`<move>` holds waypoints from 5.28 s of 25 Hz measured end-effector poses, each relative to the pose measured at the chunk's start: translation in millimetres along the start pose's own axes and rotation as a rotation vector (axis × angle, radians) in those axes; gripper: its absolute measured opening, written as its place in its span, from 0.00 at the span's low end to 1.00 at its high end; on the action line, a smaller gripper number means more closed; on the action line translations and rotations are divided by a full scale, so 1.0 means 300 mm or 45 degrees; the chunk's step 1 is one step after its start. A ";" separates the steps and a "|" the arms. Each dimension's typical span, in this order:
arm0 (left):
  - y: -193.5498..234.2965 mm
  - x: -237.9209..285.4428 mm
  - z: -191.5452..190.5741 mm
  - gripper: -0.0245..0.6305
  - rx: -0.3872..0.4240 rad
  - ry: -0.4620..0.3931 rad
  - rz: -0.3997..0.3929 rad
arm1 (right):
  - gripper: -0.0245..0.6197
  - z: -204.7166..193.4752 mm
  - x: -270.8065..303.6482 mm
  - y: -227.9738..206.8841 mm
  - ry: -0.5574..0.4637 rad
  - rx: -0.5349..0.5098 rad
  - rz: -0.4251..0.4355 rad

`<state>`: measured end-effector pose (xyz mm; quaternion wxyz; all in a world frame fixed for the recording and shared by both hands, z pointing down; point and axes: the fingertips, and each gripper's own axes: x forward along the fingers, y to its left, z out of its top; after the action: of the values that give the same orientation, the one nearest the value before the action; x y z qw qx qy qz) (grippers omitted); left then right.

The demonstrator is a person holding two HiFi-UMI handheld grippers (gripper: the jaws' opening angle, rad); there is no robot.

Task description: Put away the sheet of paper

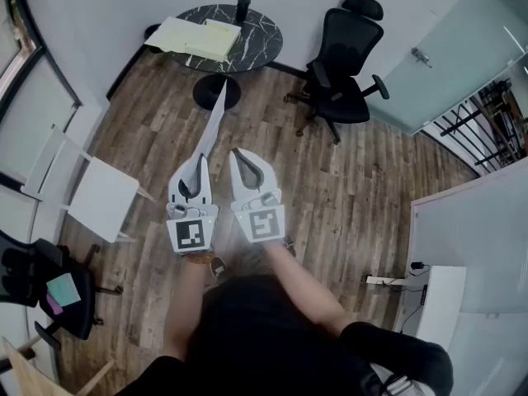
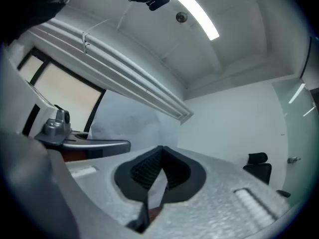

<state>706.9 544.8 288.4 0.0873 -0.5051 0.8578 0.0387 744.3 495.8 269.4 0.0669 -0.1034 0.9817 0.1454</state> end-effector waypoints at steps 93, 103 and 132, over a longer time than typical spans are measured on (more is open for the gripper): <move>1.255 2.509 -0.868 0.05 -0.026 0.341 -0.646 | 0.04 -1.154 2.516 -0.909 0.328 0.249 0.008; 1.291 2.670 -1.033 0.05 -0.079 0.397 -0.895 | 0.04 -1.276 2.621 -1.025 0.422 0.265 -0.061; 1.316 3.009 -1.259 0.05 -0.249 0.490 -1.276 | 0.04 -1.536 2.866 -1.309 0.568 0.292 -0.077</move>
<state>-107.9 -97.4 480.2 -0.1111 -0.8558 0.5048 -0.0213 -48.7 -167.8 461.2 -0.1358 -0.1540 0.9787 0.0045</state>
